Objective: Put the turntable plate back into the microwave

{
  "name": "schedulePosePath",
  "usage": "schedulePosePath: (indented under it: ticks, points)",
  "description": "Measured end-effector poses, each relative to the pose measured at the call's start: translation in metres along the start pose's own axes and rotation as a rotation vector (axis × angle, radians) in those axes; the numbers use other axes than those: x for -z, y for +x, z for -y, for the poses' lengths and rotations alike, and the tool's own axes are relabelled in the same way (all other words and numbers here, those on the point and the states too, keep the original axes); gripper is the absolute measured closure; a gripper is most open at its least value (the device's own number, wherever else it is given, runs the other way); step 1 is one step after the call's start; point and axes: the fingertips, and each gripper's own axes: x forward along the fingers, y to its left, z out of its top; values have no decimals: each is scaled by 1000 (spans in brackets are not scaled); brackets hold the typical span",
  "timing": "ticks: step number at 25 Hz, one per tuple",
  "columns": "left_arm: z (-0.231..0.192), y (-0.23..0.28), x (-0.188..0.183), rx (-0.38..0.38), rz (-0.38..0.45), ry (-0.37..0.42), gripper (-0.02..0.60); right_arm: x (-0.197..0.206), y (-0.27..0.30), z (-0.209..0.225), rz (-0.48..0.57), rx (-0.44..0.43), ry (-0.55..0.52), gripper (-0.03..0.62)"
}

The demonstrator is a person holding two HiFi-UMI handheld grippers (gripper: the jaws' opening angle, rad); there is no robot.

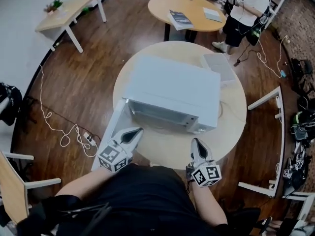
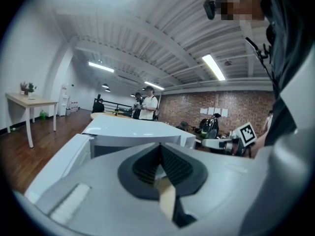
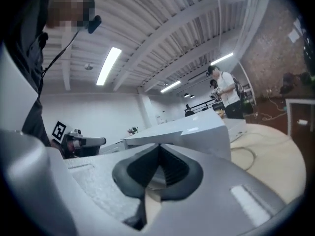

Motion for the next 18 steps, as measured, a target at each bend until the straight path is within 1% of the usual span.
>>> schedulePosePath:
  ticks: [1,3,6,11,16,18]
  points:
    - [5,0,3,15,-8,3,575,1,-1,0,-3,23,-22,592]
    - [16,0,9,47,-22,13,575,7,-4,5,-17,69,-29,592]
    - [19,-1,9,67,-27,20,575,21,-6,8,-47,92,-18,594]
    - [4,-1,9,35,-26,14,575,32,-9,8,-73,120,-59,594]
    - [14,10,10,50,-18,22,575,30,-7,19,-80,129,-77,594]
    - [11,11,10,37,-11,14,575,27,-2,19,-76,121,-88,594]
